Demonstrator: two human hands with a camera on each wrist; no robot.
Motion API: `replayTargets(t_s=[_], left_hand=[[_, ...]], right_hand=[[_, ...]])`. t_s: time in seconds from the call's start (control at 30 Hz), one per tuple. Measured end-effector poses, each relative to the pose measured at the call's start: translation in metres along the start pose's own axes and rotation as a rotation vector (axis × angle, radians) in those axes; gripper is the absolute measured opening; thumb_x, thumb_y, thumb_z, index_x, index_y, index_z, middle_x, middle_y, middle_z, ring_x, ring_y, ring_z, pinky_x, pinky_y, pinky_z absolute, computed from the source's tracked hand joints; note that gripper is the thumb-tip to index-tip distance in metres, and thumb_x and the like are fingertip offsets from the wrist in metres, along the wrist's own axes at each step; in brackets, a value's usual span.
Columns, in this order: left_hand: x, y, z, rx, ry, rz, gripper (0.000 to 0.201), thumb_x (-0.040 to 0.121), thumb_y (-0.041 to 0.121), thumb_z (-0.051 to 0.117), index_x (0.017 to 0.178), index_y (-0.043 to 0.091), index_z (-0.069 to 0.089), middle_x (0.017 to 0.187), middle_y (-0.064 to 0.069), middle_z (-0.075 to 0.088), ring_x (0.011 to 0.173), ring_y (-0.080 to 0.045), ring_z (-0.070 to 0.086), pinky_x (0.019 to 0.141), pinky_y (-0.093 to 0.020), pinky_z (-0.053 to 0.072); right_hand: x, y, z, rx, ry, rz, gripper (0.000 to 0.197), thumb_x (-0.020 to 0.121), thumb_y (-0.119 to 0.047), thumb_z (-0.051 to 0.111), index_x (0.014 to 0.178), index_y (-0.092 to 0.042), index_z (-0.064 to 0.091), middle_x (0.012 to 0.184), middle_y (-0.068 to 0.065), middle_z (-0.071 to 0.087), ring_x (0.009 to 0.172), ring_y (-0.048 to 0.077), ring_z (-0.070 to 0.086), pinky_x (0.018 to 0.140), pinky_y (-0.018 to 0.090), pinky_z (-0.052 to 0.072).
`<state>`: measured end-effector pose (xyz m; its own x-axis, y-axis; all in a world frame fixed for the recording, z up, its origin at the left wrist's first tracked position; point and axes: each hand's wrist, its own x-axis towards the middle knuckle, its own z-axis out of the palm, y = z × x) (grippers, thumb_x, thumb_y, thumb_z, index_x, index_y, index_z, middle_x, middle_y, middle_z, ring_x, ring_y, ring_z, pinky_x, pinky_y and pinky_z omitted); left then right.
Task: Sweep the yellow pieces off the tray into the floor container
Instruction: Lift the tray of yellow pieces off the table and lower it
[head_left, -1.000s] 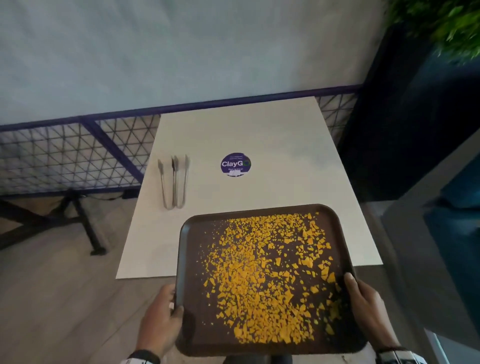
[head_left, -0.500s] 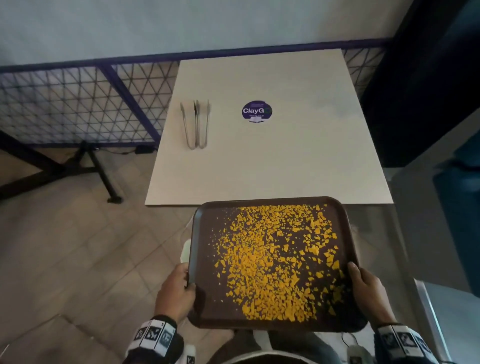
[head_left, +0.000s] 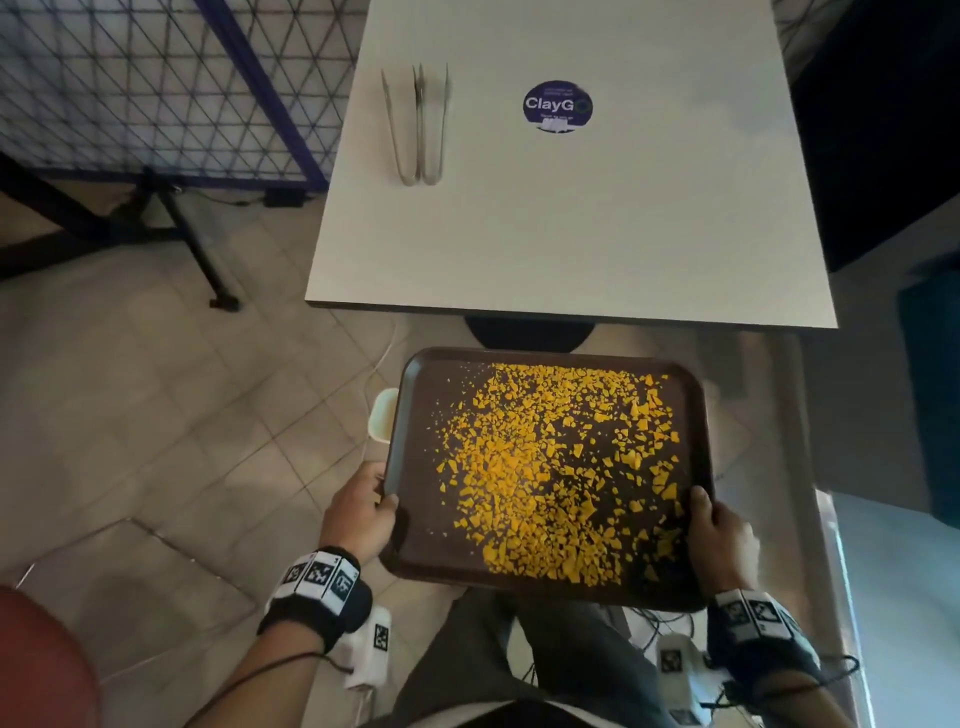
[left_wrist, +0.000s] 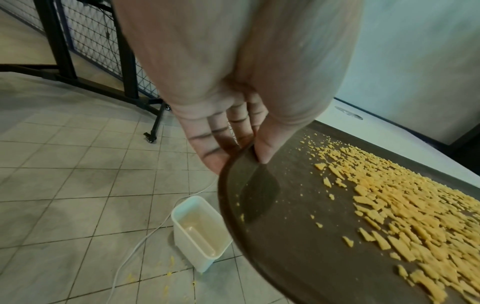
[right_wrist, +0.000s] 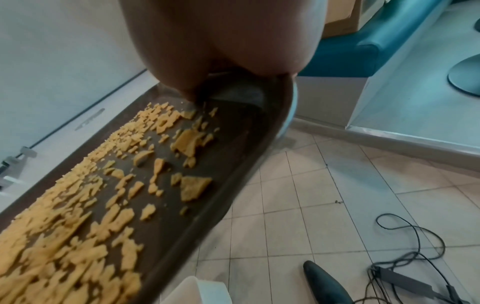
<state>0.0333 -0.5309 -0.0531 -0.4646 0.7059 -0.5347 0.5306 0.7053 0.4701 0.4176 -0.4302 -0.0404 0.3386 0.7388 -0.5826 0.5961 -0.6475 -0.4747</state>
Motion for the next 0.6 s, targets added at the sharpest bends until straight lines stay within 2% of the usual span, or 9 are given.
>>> replayTargets(t_s=[0.23, 0.37, 0.47, 0.6], left_hand=[[0.008, -0.011, 0.017, -0.004, 0.038, -0.035, 0.028, 0.089, 0.016, 0.065, 0.115, 0.021, 0.056, 0.094, 0.006, 0.061, 0.083, -0.019, 0.061, 0.079, -0.029, 0.045], [0.024, -0.022, 0.030, -0.037, 0.064, -0.041, 0.024, 0.090, 0.019, 0.066, 0.113, 0.020, 0.057, 0.093, 0.005, 0.065, 0.081, -0.019, 0.064, 0.081, -0.033, 0.050], [0.047, -0.035, 0.042, -0.060, 0.062, -0.030, 0.023, 0.090, 0.021, 0.065, 0.112, 0.022, 0.057, 0.097, 0.002, 0.069, 0.081, -0.017, 0.064, 0.082, -0.035, 0.051], [0.091, -0.052, 0.062, -0.059, 0.073, 0.030, 0.019, 0.091, 0.021, 0.064, 0.109, 0.024, 0.058, 0.092, 0.006, 0.066, 0.079, -0.013, 0.062, 0.077, -0.030, 0.046]], right_hand=[[0.017, 0.001, 0.024, 0.042, -0.007, 0.010, 0.047, 0.102, -0.035, 0.041, 0.106, 0.004, 0.066, 0.085, 0.013, 0.058, 0.078, 0.027, 0.053, 0.073, 0.031, 0.040], [0.028, 0.003, 0.041, 0.046, 0.021, -0.009, 0.048, 0.101, -0.035, 0.042, 0.107, 0.006, 0.066, 0.089, 0.016, 0.061, 0.080, 0.027, 0.052, 0.076, 0.033, 0.042], [0.040, 0.008, 0.059, 0.051, 0.036, -0.006, 0.048, 0.102, -0.033, 0.041, 0.106, 0.008, 0.066, 0.089, 0.018, 0.061, 0.079, 0.027, 0.051, 0.075, 0.031, 0.039], [0.071, 0.021, 0.098, 0.044, 0.066, 0.011, 0.050, 0.101, -0.039, 0.040, 0.108, 0.004, 0.066, 0.092, 0.021, 0.064, 0.079, 0.027, 0.054, 0.075, 0.034, 0.043]])
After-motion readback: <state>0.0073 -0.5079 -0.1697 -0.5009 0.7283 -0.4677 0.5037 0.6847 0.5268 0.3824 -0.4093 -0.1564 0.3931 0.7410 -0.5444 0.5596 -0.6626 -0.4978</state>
